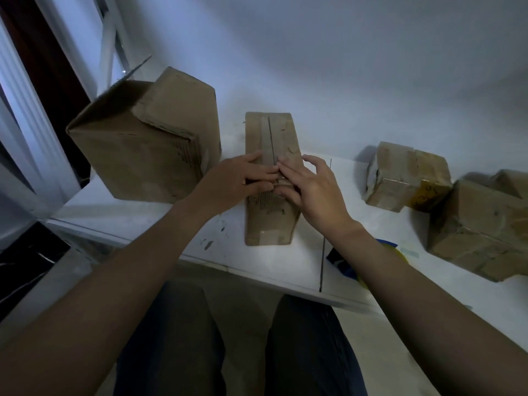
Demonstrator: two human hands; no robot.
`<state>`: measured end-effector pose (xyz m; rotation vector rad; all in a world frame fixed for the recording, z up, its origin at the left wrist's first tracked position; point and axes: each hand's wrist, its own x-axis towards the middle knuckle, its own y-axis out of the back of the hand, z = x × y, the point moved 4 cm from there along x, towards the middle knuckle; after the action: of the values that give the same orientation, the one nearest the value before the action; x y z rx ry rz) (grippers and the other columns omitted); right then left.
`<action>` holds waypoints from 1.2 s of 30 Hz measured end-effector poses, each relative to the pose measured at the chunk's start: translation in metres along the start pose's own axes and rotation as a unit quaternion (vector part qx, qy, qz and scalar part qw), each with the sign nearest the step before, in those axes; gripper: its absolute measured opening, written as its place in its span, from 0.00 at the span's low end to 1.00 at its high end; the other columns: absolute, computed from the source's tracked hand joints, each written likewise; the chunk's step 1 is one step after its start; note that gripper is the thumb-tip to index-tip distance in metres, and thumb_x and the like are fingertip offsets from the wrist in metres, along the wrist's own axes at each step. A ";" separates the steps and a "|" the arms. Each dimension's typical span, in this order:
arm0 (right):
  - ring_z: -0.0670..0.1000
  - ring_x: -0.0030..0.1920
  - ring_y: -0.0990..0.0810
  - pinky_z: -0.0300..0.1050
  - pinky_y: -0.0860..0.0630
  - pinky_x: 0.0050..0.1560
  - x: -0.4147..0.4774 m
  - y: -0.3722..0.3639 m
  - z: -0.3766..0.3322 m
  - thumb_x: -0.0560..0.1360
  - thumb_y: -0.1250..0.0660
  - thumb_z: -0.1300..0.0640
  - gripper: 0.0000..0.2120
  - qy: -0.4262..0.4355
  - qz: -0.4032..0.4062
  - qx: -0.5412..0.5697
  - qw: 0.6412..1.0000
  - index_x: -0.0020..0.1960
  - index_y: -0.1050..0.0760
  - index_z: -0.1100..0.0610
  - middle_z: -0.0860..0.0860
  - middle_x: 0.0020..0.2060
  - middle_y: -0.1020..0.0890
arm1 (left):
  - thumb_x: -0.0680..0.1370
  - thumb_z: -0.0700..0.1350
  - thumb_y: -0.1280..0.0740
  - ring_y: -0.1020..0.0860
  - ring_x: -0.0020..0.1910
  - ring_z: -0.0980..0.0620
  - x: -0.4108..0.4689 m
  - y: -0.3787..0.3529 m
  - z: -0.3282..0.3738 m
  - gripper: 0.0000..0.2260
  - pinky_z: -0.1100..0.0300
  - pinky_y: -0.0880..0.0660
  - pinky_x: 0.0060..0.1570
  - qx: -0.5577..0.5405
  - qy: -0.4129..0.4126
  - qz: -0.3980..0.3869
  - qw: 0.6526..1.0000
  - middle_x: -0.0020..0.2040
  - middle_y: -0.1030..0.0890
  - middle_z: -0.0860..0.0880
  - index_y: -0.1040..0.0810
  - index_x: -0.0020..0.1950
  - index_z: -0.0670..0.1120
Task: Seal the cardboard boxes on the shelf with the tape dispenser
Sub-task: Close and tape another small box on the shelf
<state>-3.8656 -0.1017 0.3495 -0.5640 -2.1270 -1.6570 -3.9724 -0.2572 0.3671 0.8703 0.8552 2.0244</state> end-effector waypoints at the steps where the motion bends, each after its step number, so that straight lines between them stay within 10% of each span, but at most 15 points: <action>1: 0.63 0.67 0.29 0.61 0.29 0.66 -0.001 0.000 0.001 0.77 0.41 0.38 0.29 0.005 0.004 0.000 1.000 0.70 0.24 0.53 0.46 0.69 0.22 | 0.78 0.55 0.31 0.36 0.76 0.55 0.000 -0.001 -0.002 0.16 0.45 0.33 0.71 0.003 0.002 0.007 1.000 0.65 0.27 0.67 0.21 0.66 0.57; 5: 0.62 0.70 0.32 0.61 0.32 0.69 -0.005 -0.003 0.005 0.71 0.30 0.39 0.34 0.010 -0.012 0.001 1.000 0.73 0.27 0.53 0.46 0.72 0.25 | 0.73 0.64 0.30 0.36 0.76 0.55 -0.004 -0.009 -0.007 0.23 0.43 0.33 0.72 0.009 0.020 0.024 0.999 0.70 0.24 0.56 0.22 0.67 0.59; 10: 0.61 0.72 0.33 0.61 0.34 0.70 -0.007 -0.005 0.000 0.63 0.19 0.43 0.43 -0.003 -0.035 -0.015 0.999 0.74 0.29 0.52 0.47 0.73 0.28 | 0.71 0.52 0.22 0.38 0.77 0.50 -0.020 -0.025 0.003 0.27 0.46 0.32 0.69 0.060 -0.027 0.073 0.995 0.71 0.25 0.54 0.25 0.68 0.50; 20: 0.59 0.74 0.38 0.57 0.40 0.75 -0.009 0.010 -0.004 0.75 0.31 0.38 0.36 -0.019 -0.097 -0.003 0.995 0.78 0.36 0.50 0.46 0.76 0.32 | 0.72 0.53 0.25 0.36 0.76 0.47 -0.013 -0.016 0.007 0.23 0.41 0.28 0.66 0.074 -0.030 0.043 0.996 0.69 0.25 0.52 0.25 0.65 0.48; 27: 0.56 0.73 0.36 0.46 0.35 0.67 -0.073 0.045 0.055 0.82 0.38 0.57 0.26 -0.112 -0.045 -0.002 0.993 0.79 0.38 0.50 0.46 0.79 0.39 | 0.74 0.42 0.30 0.33 0.73 0.46 -0.009 -0.014 0.020 0.20 0.37 0.36 0.70 0.165 0.025 0.050 0.985 0.68 0.27 0.51 0.30 0.64 0.50; 32: 0.62 0.71 0.33 0.61 0.29 0.67 -0.135 0.043 0.129 0.77 0.38 0.58 0.30 -0.340 -0.275 -0.083 0.895 0.77 0.37 0.44 0.51 0.75 0.31 | 0.76 0.47 0.33 0.29 0.68 0.45 -0.001 -0.018 0.042 0.17 0.32 0.40 0.69 0.228 0.082 0.053 0.969 0.66 0.28 0.49 0.30 0.63 0.49; 36: 0.59 0.63 0.24 0.55 0.24 0.59 -0.166 0.041 0.143 0.76 0.36 0.56 0.27 -0.420 -0.296 -0.053 0.856 0.74 0.32 0.45 0.52 0.66 0.23 | 0.77 0.50 0.35 0.33 0.72 0.42 -0.001 -0.030 0.058 0.19 0.23 0.51 0.68 0.305 0.091 0.044 0.947 0.68 0.31 0.47 0.32 0.67 0.50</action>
<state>-3.7118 0.0332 0.2624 -0.8389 -3.0886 -2.1096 -3.9146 -0.2279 0.3744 1.0706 1.6256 1.9561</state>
